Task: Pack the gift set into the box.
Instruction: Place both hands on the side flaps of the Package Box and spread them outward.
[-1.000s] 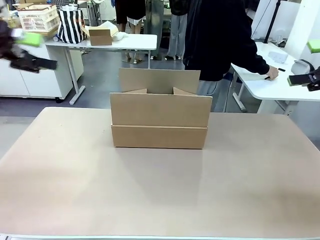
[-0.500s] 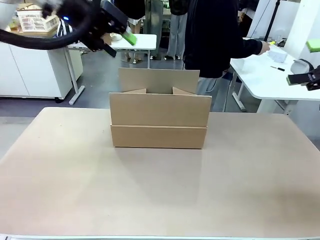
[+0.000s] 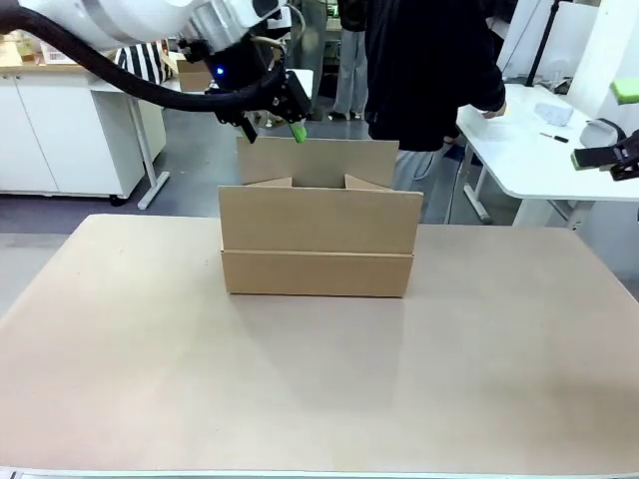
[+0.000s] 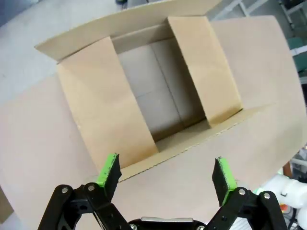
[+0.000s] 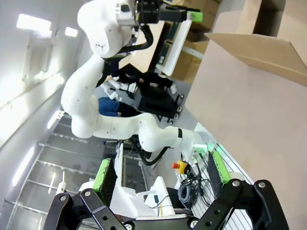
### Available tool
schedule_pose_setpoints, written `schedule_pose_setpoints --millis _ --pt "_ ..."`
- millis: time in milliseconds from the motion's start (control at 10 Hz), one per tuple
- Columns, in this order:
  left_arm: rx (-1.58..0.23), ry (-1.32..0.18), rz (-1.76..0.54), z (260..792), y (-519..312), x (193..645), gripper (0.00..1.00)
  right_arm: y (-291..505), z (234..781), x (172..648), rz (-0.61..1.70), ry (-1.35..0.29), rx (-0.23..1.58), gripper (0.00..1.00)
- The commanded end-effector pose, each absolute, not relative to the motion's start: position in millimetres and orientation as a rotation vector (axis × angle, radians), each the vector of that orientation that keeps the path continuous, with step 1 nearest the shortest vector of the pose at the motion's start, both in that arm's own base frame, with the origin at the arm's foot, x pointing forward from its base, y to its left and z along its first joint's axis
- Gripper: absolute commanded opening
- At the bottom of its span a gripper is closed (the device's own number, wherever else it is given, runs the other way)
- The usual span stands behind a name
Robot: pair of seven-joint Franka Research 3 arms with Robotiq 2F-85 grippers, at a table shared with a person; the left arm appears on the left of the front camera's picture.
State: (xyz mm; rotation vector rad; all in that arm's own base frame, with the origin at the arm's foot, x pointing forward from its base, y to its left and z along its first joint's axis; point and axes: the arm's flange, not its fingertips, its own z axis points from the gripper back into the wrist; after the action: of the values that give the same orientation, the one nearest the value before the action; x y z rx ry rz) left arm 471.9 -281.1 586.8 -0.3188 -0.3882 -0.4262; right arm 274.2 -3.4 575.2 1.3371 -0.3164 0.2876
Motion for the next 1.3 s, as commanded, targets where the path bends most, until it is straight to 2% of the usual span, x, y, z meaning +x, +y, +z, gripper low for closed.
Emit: schedule_pose_setpoints --millis 0,100,200,300,500,800,1200 --pt "-0.377 -0.416 -0.448 593 -264 454 1.00 -2 577 277 0.311 -0.340 1.354 1.00" --pt "-0.319 -0.388 -0.426 587 -281 472 1.00 -2 577 277 0.311 -0.340 1.354 1.00" --pt "-0.319 -0.439 -0.177 583 -269 472 1.00 -2 577 277 0.311 -0.340 1.354 1.00" --pt "-0.345 -0.453 0.027 566 -285 494 1.00 -2 577 277 0.311 -0.340 1.354 1.00" --pt "-0.199 -0.468 0.157 549 -324 530 1.00 -2 577 277 0.311 -0.340 1.354 1.00" --pt "-0.021 -0.389 0.010 521 -371 551 1.00 -2 577 277 0.311 -0.340 1.354 1.00" --pt "0.057 -0.216 -0.118 486 -402 572 1.00 -2 577 277 0.311 -0.340 1.354 1.00"
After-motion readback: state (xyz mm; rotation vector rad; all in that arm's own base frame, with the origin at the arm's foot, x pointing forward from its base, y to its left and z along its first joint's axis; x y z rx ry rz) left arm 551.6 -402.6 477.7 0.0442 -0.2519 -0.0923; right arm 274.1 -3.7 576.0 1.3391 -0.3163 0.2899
